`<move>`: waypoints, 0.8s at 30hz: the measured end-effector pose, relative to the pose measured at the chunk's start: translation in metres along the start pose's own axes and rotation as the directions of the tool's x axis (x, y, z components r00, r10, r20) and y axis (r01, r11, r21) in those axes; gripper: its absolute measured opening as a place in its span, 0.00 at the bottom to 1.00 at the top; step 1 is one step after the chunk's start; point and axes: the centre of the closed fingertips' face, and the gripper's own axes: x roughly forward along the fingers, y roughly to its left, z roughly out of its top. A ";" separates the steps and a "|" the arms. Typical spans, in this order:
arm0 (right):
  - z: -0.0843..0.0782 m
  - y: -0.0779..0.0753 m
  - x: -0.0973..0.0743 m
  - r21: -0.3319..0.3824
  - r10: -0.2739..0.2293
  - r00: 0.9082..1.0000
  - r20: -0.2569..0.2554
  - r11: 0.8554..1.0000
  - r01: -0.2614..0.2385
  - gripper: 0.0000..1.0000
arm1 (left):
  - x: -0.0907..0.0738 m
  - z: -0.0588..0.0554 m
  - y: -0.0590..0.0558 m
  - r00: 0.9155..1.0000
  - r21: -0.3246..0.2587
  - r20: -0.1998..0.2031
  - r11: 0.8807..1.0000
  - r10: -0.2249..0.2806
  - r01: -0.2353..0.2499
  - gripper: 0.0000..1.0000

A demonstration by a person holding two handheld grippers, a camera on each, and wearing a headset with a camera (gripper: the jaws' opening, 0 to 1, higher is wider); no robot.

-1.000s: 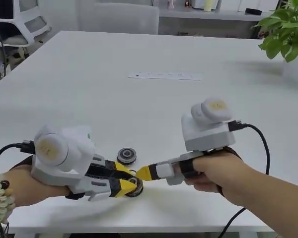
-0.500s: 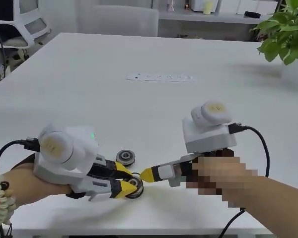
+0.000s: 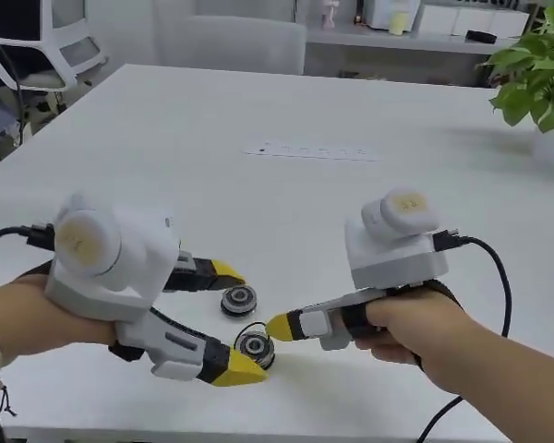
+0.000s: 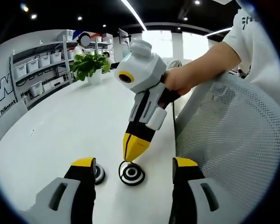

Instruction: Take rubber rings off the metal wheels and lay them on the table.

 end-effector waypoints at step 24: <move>0.023 0.003 -0.014 -0.055 -0.027 0.998 0.064 0.998 0.030 0.00 | -0.104 -0.011 -0.005 0.974 -0.051 -0.025 0.973 0.223 -0.224 0.93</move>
